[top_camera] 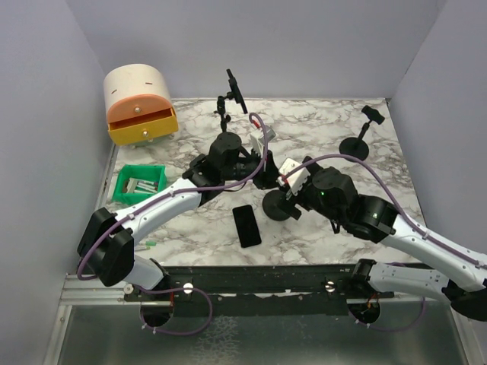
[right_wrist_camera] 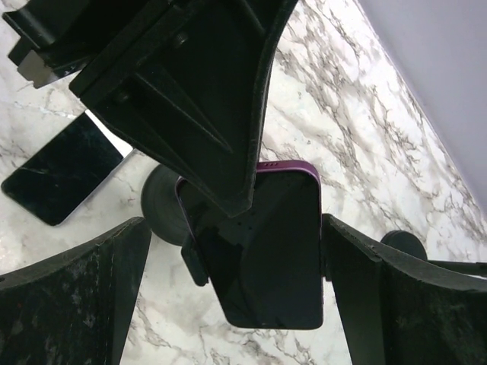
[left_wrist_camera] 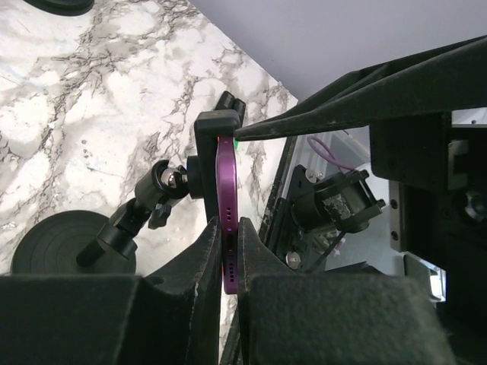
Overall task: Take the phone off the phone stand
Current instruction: Adjust the phone stand with the phone at the center of the board.
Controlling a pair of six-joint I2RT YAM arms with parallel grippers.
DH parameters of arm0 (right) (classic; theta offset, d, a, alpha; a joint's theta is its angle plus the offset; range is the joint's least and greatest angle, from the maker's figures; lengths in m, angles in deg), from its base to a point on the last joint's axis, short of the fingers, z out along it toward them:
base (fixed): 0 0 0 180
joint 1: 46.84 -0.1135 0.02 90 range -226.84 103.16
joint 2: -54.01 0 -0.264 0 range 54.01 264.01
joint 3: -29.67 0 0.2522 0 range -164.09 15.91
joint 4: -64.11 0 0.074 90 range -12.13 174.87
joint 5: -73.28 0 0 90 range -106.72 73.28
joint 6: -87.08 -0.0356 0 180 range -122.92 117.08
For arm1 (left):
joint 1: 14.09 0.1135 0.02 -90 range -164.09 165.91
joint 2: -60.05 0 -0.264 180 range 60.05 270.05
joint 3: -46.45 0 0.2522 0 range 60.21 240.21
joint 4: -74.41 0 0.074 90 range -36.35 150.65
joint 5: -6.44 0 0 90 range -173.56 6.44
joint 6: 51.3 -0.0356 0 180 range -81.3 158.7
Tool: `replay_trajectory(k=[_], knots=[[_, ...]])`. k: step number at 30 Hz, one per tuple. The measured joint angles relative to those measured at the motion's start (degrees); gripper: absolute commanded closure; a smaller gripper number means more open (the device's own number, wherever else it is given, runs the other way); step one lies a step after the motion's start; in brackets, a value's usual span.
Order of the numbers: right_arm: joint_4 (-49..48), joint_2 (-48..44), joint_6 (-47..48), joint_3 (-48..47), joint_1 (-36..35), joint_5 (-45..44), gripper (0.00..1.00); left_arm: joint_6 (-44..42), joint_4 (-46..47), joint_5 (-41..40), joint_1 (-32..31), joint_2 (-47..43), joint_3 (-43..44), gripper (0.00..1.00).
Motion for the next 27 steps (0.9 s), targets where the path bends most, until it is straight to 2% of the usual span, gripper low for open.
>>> replay_trajectory(k=[7, 14, 20, 27], knots=[[-2.5, 2.1, 2.3, 0.1, -0.2, -2.7, 0.01, 0.7, -0.6, 1.4, 0.1, 0.0, 0.5, 1.0], [-4.7, 4.4, 3.7, 0.1, -0.2, -3.0, 0.13, 0.7, -0.6, 2.7, 0.1, 0.0, 0.5, 1.0], [-4.9, 4.7, 3.9, 0.6, -0.2, -3.0, 0.29, 0.4, -0.7, 3.3, 0.1, 0.0, 0.5, 1.0], [-5.4, 4.0, 3.8, 1.3, -0.3, -2.9, 0.57, -0.9, -0.9, 3.6, 0.1, 0.0, 0.5, 1.0]])
